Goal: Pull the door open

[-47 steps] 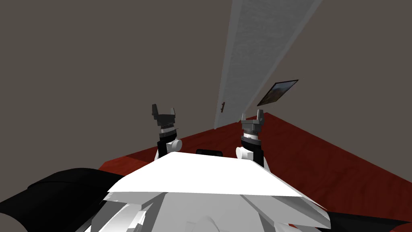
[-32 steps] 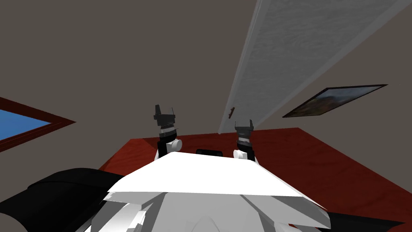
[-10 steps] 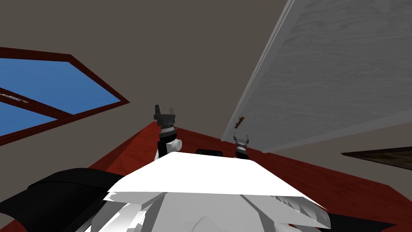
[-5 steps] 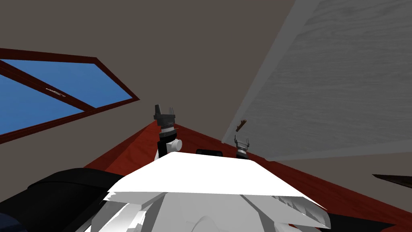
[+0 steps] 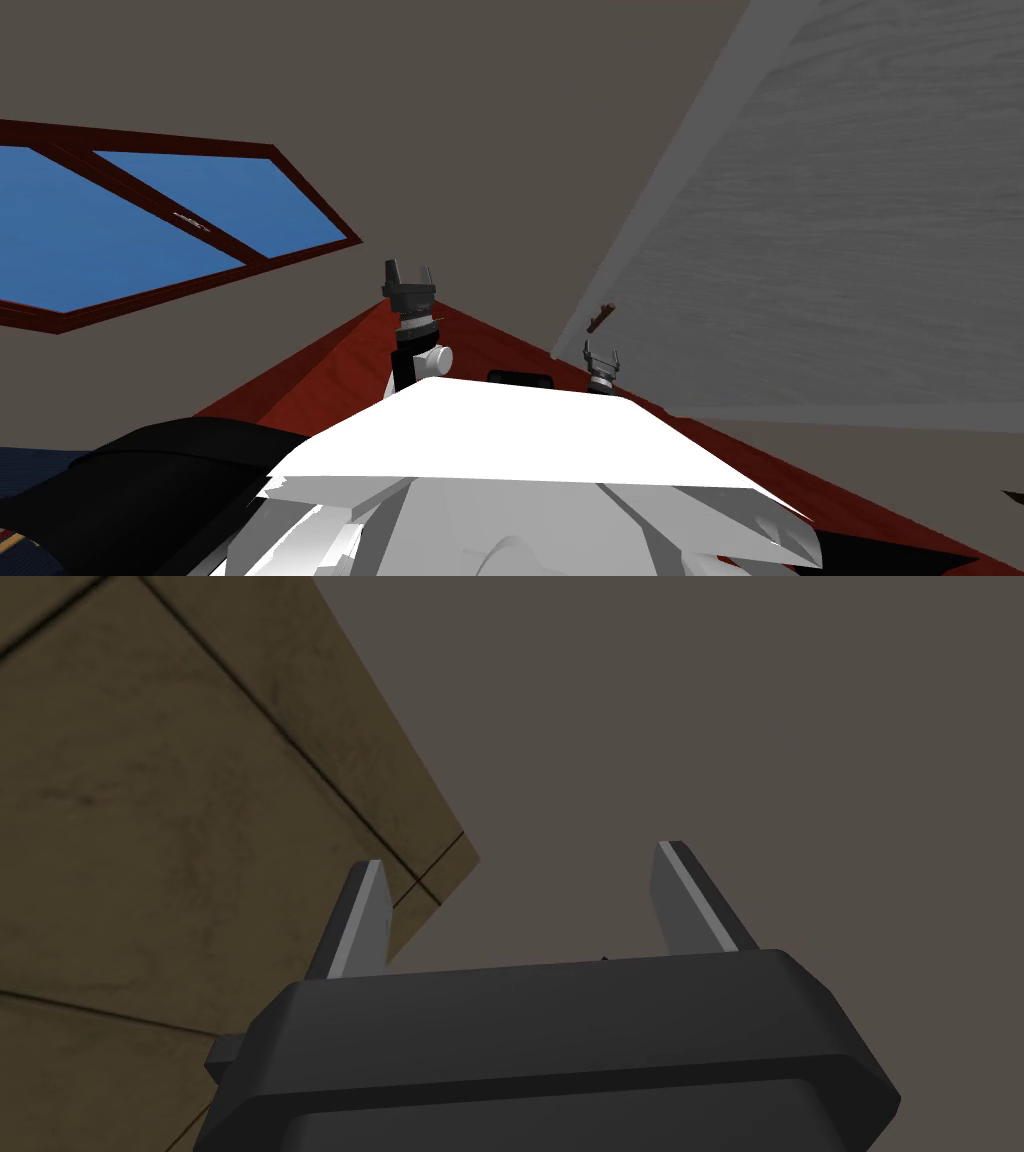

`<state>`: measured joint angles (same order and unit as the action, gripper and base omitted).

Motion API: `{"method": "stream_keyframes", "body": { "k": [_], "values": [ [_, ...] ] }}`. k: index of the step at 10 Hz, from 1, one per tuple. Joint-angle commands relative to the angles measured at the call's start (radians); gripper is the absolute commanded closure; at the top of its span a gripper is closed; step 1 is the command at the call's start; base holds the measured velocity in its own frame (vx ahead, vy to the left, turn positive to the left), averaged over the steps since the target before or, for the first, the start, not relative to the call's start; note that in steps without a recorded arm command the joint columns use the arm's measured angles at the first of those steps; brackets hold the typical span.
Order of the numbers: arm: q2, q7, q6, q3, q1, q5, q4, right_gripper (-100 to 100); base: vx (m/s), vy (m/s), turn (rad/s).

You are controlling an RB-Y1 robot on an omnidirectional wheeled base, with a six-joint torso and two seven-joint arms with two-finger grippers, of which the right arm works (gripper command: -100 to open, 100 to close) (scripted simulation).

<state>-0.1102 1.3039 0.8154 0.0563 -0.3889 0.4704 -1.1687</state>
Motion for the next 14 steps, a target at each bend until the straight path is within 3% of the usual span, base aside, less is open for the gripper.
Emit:
{"method": "stream_keyframes", "body": {
  "k": [1,2,3,6,7,8,11,12,13,14],
  "values": [
    [-0.002,0.032,0.009,0.000,0.001,0.012,0.024,-100,0.019,-0.086,0.160],
    [0.000,0.018,0.003,0.000,-0.002,0.008,0.010,-100,0.010,-0.038,0.033],
    [-0.025,0.049,0.012,-0.010,0.005,0.016,0.036,-100,0.135,0.011,0.068],
    [-0.066,0.092,0.027,-0.026,0.016,0.030,0.077,-100,0.181,0.012,0.065],
    [-0.088,0.116,0.035,-0.035,0.021,0.037,0.100,-100,0.159,0.012,0.095],
    [-0.088,0.116,0.035,-0.035,0.021,0.037,0.100,-100,0.111,-0.012,0.021],
    [-0.136,0.168,0.052,-0.054,0.034,0.052,0.148,-100,0.108,-0.011,0.057],
    [-0.147,0.180,0.056,-0.058,0.037,0.056,0.159,-100,0.170,-0.029,0.049],
    [-0.140,0.172,0.054,-0.055,0.040,0.053,0.159,-100,0.058,-0.004,-0.028],
    [-0.140,0.172,0.054,-0.055,0.040,0.053,0.159,100,-0.029,0.017,0.025]
  ]
}}
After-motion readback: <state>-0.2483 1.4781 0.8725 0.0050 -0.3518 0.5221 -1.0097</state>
